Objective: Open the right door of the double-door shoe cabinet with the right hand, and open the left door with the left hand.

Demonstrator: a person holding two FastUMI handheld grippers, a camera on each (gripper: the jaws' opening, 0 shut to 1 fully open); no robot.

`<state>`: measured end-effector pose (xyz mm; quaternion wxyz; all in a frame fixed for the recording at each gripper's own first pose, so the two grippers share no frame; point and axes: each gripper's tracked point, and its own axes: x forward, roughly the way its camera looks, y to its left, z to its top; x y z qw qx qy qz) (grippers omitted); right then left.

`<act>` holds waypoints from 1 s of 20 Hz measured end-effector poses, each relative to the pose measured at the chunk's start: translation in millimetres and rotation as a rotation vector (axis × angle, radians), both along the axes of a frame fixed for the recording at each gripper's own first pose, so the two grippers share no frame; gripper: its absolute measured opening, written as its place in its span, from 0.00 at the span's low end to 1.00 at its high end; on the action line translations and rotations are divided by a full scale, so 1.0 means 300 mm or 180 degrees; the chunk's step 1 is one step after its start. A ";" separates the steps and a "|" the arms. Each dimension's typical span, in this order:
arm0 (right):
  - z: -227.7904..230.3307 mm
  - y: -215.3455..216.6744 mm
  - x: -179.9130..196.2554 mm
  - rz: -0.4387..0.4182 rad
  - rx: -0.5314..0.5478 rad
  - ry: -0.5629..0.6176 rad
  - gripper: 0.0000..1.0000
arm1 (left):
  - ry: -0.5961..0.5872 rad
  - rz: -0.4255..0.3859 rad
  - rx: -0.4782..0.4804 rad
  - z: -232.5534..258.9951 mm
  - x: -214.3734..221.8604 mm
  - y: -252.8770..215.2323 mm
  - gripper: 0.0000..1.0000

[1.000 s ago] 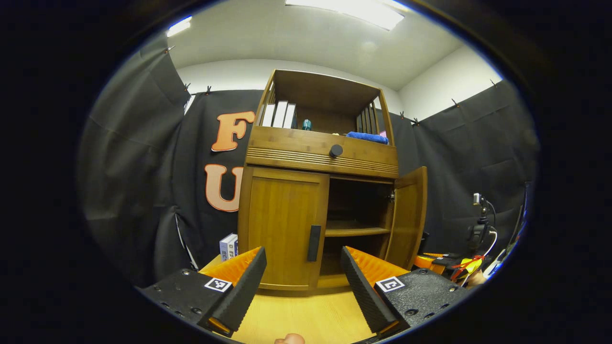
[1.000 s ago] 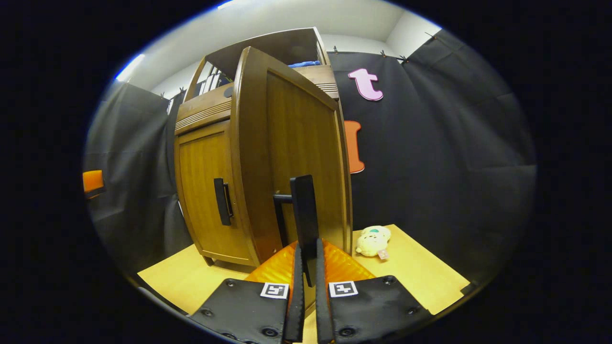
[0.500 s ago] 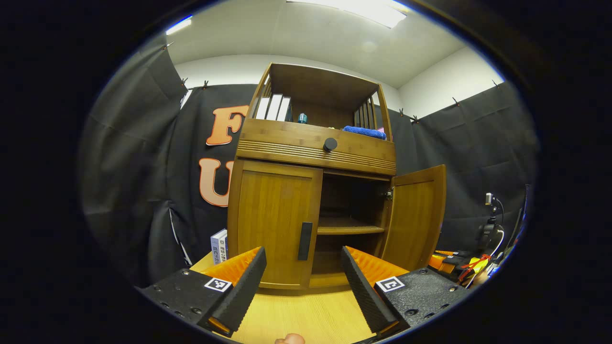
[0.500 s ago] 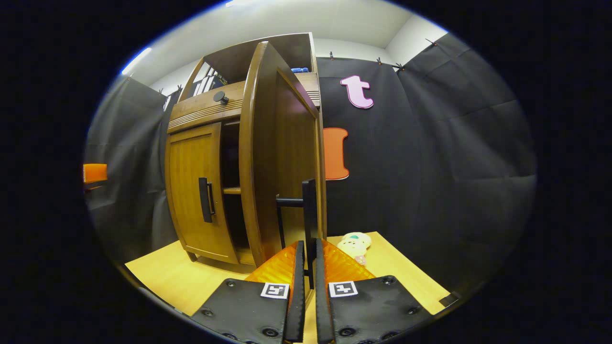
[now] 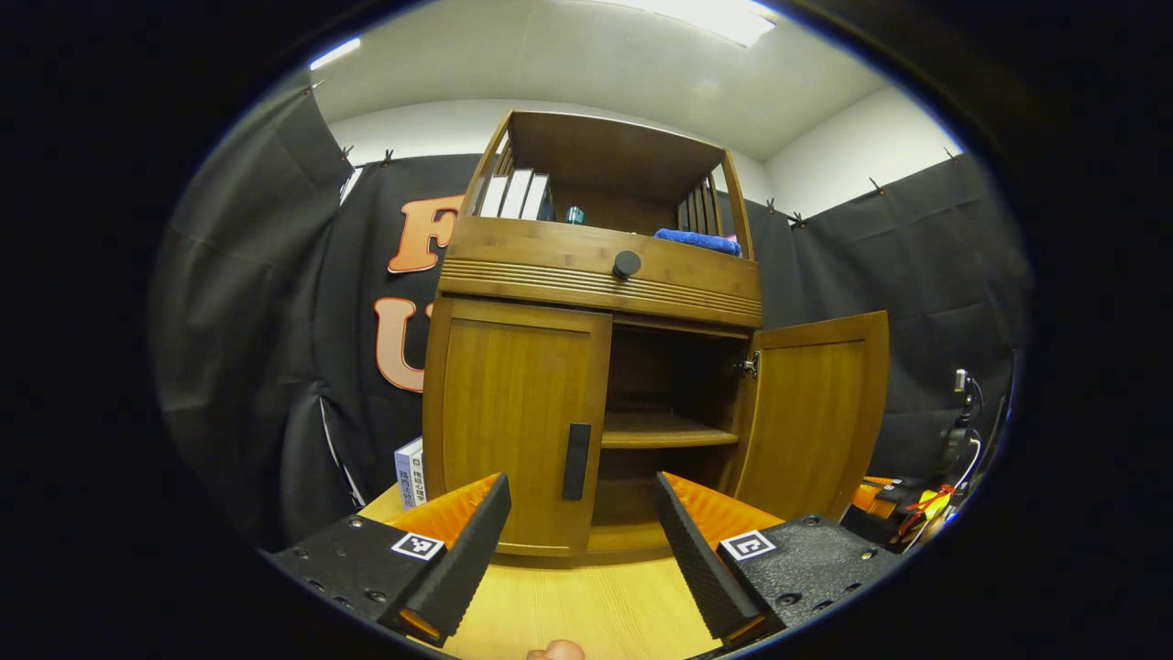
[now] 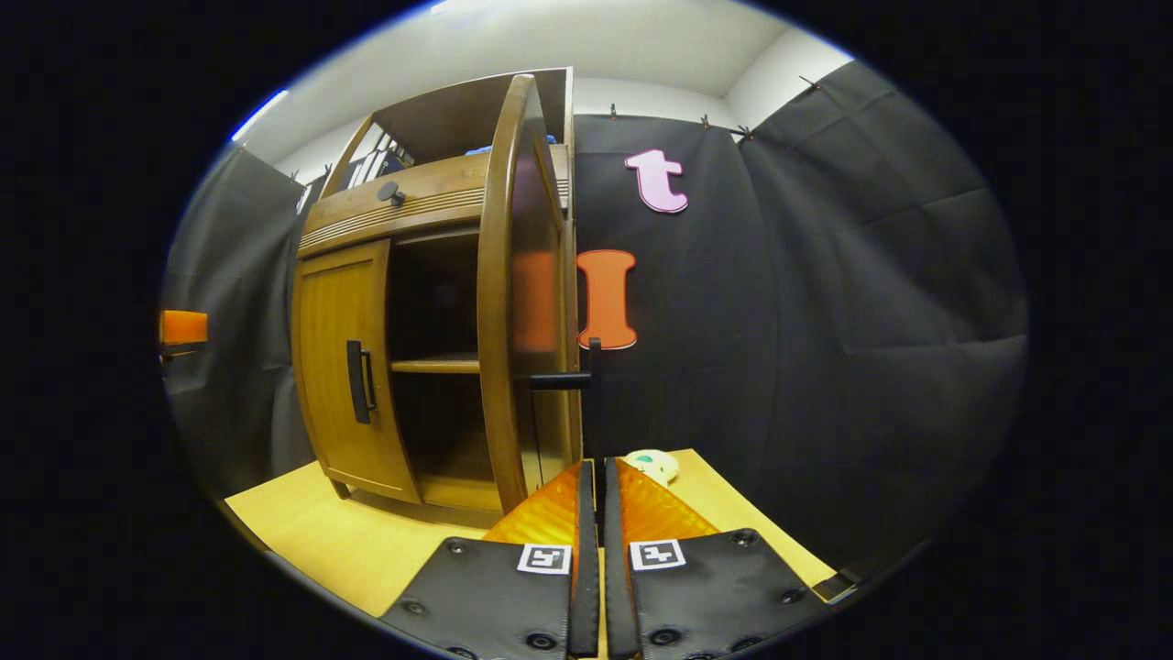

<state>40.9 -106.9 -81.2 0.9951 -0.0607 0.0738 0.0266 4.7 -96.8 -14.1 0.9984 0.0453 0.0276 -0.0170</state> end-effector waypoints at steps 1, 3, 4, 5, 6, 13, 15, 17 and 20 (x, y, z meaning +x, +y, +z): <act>0.004 -0.022 -0.001 -0.0023 0.0015 -0.0016 0.10 | 0.0004 -0.0003 0.0003 -0.004 0.011 -0.006 0.95; 0.005 -0.072 0.002 -0.0061 0.0024 -0.0043 0.10 | 0.0009 -0.0013 0.0013 -0.011 0.035 -0.020 0.95; 0.003 -0.090 0.002 -0.0060 0.0060 -0.0037 0.10 | 0.0013 -0.0016 0.0016 -0.016 0.047 -0.026 0.95; 0.000 -0.109 0.002 -0.0065 0.0106 -0.0020 0.10 | 0.0020 -0.0016 0.0019 -0.022 0.060 -0.030 0.95; -0.009 -0.126 0.001 -0.0085 0.0139 0.0006 0.10 | 0.0028 -0.0018 0.0022 -0.029 0.070 -0.035 0.92; -0.034 -0.150 -0.002 -0.0025 0.0267 0.0050 0.17 | 0.0045 -0.0044 0.0113 -0.079 0.156 -0.058 0.92; -0.034 -0.156 -0.015 -0.0040 0.0292 0.0066 0.17 | 0.0074 -0.0051 0.0116 -0.097 0.167 -0.065 0.92; -0.019 -0.158 -0.033 -0.0042 0.0307 0.0044 0.16 | 0.0115 -0.0064 0.0105 -0.118 0.191 -0.073 0.95; 0.013 -0.178 -0.063 -0.0078 0.0280 -0.0003 0.15 | 0.0148 -0.0102 0.0107 -0.139 0.250 -0.088 0.95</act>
